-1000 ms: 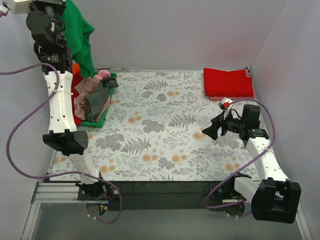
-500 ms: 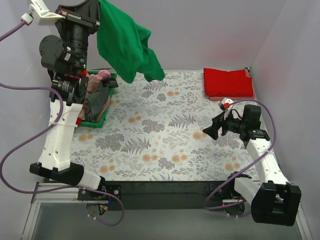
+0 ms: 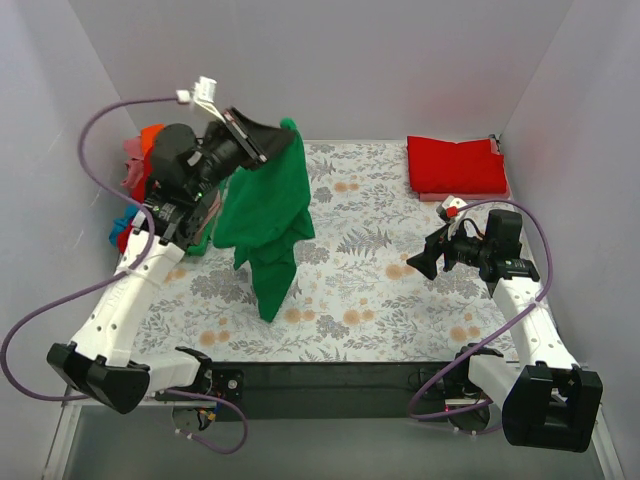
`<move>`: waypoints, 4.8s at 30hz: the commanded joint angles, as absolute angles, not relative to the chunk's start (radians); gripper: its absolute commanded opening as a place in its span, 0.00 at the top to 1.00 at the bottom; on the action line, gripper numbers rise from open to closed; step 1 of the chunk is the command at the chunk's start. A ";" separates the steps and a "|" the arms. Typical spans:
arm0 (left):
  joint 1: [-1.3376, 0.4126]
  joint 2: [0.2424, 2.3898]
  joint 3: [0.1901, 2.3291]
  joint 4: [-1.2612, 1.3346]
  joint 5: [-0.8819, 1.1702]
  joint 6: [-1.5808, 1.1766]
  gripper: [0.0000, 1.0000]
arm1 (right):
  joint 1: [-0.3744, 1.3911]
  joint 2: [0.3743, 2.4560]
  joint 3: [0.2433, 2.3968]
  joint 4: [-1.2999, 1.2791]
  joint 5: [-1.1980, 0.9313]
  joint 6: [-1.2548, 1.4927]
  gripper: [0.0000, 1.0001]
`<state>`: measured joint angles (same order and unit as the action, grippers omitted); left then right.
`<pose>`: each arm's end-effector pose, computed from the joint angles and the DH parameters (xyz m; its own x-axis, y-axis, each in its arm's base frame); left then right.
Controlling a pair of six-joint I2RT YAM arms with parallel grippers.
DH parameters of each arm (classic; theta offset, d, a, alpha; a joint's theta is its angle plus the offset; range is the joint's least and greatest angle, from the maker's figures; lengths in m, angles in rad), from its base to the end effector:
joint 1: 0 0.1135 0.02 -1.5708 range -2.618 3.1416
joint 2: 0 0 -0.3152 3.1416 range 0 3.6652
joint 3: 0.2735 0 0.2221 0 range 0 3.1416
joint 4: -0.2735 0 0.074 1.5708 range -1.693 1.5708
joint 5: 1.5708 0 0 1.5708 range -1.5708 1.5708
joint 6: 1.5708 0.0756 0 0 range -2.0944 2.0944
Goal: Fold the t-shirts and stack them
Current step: Move the tshirt to the center of the board, then flatten the tshirt out
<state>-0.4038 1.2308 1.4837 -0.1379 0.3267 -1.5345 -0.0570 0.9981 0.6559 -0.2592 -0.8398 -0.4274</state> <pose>0.2218 -0.1212 0.5390 -0.6610 -0.7468 -0.0729 0.1296 -0.0180 -0.9914 0.1763 0.0463 0.2927 -0.2758 -0.2614 -0.9250 -0.7573 0.6518 0.0416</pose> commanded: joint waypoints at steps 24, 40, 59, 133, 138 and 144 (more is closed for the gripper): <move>-0.587 1.244 0.992 -0.357 0.252 -1.215 0.96 | -0.069 1.014 0.647 -0.271 -0.851 -0.495 0.08; -0.587 1.002 0.769 -0.528 0.129 -1.262 0.24 | 0.123 1.245 0.820 -0.453 -0.701 -0.650 0.12; -0.586 1.035 0.551 -0.370 0.339 -1.374 0.26 | 0.198 1.836 1.328 -0.503 -0.518 -0.381 0.28; -0.652 1.124 0.503 -0.485 0.012 -1.648 0.50 | 0.230 2.003 1.422 -0.554 -0.629 -0.354 0.40; -0.653 1.164 0.546 -0.482 -0.041 -1.614 0.53 | 0.230 2.005 1.422 -0.555 -0.630 -0.357 0.41; -0.652 1.195 0.581 -0.492 -0.051 -1.577 0.62 | 0.232 2.014 1.428 -0.554 -0.634 -0.356 0.41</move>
<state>-0.6502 1.1938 0.5472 -0.4889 -0.0128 -1.6039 0.2306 2.0033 1.3857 -0.5377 -0.6064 -0.3546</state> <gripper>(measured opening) 0.387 0.588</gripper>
